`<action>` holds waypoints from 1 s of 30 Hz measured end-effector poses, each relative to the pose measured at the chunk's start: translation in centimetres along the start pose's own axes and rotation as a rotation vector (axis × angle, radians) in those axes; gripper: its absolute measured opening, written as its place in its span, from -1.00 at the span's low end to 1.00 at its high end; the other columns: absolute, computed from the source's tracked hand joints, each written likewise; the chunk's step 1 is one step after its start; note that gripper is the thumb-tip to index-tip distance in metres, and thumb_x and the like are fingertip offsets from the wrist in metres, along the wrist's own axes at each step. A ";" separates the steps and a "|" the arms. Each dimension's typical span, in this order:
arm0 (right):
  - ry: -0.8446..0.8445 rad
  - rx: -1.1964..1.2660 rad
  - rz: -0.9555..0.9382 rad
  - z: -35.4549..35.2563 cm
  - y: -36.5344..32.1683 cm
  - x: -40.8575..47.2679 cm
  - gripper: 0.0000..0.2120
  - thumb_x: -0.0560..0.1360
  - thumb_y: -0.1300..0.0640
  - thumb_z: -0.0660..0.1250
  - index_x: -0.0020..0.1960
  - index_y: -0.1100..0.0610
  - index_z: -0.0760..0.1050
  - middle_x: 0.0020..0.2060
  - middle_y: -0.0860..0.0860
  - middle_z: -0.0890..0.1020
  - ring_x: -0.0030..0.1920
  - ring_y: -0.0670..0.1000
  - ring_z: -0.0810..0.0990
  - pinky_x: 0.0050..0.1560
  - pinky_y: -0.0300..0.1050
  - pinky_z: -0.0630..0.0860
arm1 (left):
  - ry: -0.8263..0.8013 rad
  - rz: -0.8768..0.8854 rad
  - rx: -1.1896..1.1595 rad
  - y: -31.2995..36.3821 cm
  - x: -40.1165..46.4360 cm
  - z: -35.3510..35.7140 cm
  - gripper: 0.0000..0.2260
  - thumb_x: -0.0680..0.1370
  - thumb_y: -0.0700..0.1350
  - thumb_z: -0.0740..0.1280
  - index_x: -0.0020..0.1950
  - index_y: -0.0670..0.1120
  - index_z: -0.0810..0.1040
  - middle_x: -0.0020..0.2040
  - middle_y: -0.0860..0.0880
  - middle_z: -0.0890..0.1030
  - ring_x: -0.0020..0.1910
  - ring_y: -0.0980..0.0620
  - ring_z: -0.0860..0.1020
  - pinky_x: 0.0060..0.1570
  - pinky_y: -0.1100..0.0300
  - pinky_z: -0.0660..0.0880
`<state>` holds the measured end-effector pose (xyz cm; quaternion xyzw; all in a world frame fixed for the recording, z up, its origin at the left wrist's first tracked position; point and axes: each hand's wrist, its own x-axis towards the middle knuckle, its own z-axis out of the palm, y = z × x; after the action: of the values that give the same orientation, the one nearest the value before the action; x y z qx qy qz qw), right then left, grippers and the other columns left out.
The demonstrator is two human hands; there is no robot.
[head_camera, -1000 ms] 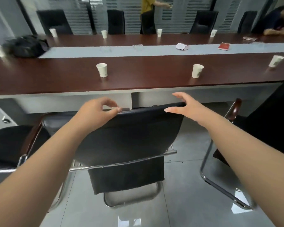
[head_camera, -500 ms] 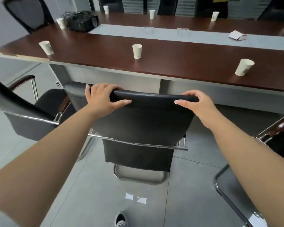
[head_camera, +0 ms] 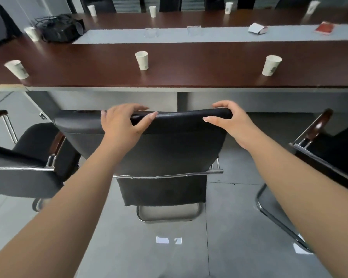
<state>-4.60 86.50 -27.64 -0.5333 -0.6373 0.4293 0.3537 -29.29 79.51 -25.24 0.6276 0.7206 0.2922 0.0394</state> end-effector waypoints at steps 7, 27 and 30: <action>0.048 0.249 0.118 -2.8 3.1 -1.1 -0.86 0.46 0.11 0.40 -0.01 -0.02 0.50 -0.01 -0.07 0.61 0.10 -0.02 0.57 0.18 -0.10 0.50 | -0.114 0.072 -0.541 9.4 -2.4 3.4 -0.95 0.55 0.02 0.27 -0.11 0.13 0.48 -0.18 0.30 0.50 -0.16 0.48 0.45 -0.13 0.62 0.32; -0.247 0.318 0.366 -15.4 15.0 9.0 -0.87 0.49 0.03 0.36 -0.16 0.08 0.55 -0.28 -0.01 0.64 -0.27 -0.06 0.59 -0.11 -0.24 0.51 | -0.243 -0.623 -0.682 22.2 0.4 25.7 -0.84 0.56 0.02 0.25 -0.11 -0.02 0.54 -0.04 -0.04 0.61 0.00 0.02 0.56 0.04 0.15 0.47; -0.243 0.305 0.398 -15.3 16.2 12.3 -0.85 0.49 0.02 0.35 -0.15 0.10 0.55 -0.28 0.00 0.64 -0.27 -0.06 0.59 -0.07 -0.20 0.52 | -0.229 -0.721 -0.689 21.5 3.2 28.5 -0.82 0.57 0.03 0.24 -0.18 0.02 0.51 -0.04 -0.06 0.61 0.01 -0.02 0.56 0.13 0.01 0.49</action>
<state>13.20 102.22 -36.84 -0.5332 -0.4857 0.6421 0.2597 1.11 93.94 -37.69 0.3176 0.7441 0.4099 0.4212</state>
